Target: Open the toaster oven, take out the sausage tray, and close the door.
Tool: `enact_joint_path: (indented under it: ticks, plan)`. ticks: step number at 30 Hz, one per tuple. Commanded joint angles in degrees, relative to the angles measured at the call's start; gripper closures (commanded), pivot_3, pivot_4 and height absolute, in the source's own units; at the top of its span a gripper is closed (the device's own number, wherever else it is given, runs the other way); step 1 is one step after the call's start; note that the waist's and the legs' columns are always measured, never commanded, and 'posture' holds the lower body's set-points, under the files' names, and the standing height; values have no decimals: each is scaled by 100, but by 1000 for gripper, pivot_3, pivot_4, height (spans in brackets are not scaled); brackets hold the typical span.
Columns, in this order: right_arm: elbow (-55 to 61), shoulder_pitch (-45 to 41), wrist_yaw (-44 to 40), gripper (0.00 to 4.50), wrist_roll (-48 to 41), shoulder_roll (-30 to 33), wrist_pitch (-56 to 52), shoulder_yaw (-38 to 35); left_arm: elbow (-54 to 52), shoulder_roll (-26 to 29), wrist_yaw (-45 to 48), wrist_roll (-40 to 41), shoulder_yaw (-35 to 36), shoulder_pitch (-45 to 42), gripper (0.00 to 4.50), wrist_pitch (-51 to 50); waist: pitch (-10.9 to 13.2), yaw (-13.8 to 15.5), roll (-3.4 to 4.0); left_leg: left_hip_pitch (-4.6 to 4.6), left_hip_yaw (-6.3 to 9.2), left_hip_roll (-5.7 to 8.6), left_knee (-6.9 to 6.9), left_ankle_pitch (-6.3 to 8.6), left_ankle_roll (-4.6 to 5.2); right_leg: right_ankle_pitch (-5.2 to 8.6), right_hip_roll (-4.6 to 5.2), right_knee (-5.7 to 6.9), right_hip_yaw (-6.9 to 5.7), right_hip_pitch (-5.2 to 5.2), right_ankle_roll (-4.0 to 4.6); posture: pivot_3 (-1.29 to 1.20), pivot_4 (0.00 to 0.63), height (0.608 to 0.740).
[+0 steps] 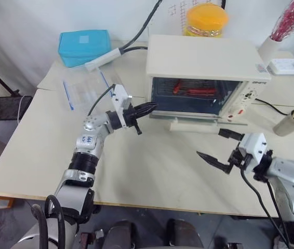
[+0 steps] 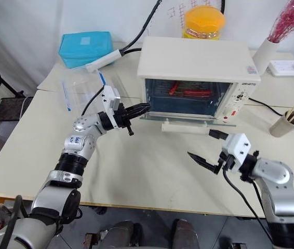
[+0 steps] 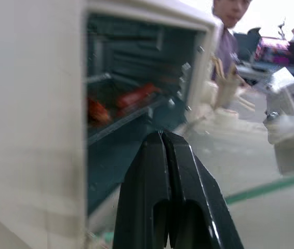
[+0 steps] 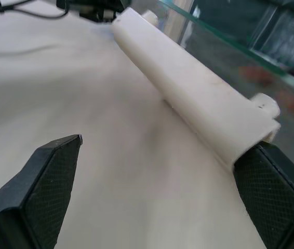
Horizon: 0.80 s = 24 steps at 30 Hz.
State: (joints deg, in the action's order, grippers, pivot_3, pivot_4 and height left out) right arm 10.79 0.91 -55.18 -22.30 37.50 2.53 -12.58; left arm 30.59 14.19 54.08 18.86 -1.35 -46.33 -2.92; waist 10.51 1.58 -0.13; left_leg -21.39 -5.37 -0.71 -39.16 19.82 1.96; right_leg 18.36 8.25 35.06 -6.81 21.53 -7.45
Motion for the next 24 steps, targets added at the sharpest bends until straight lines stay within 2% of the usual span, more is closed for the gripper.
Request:
enact_joint_path:
  ticks: [1,4,6,9,11,15,18,21,24]
  plan:
    - [262,936,165,0,103,-23,338,-639,-263,61,149,-123,-108,204,4470,73,0,23,0,0,1,0,0,0,0,0,0,1,0,0,0,0,150,740]
    - [216,1725,331,0,115,-81,538,-1185,-351,120,313,-259,-238,378,4470,111,0,48,-1,-4,-1,4,-2,-2,4,-3,1,-5,3,-2,-5,0,150,740]
    - [203,1959,460,0,95,-79,618,-1493,-387,168,366,-384,-346,491,4470,137,1,20,-1,0,-10,4,-3,-5,8,-7,1,-9,13,-4,-13,0,150,740]
    - [271,1912,800,0,142,-48,689,-1866,-404,222,376,-596,-496,687,4470,260,0,-42,-1,15,-20,2,-3,-12,11,-10,2,-7,28,-10,-19,0,150,740]
    - [408,1620,943,0,202,114,569,-1857,-467,235,309,-647,-520,804,4470,249,0,-89,0,20,-23,-4,-2,-15,4,-10,1,-2,34,-8,-19,0,150,740]
    - [743,748,1161,0,451,439,63,-1282,-697,246,197,-642,-508,1020,4470,180,-2,-147,4,20,-19,-9,0,-22,-1,-11,2,5,35,-3,-18,0,150,740]
    - [922,-97,1449,0,937,458,-568,-344,-1046,295,92,-531,-409,1311,4470,71,-2,-158,3,17,-12,-8,0,-22,-1,-10,4,7,30,-3,-17,0,150,740]
    - [864,-1128,2167,0,1869,106,-1315,664,-1724,381,69,-131,-123,1725,3947,-193,-2,-187,3,12,-8,-5,0,-22,0,-10,9,9,26,-1,-16,0,150,740]
    - [436,-1794,2467,0,2665,-123,-1094,1366,-2437,554,11,146,129,2106,3050,-469,-2,-159,4,6,-5,-5,0,-22,0,-8,11,17,22,9,-13,0,150,740]
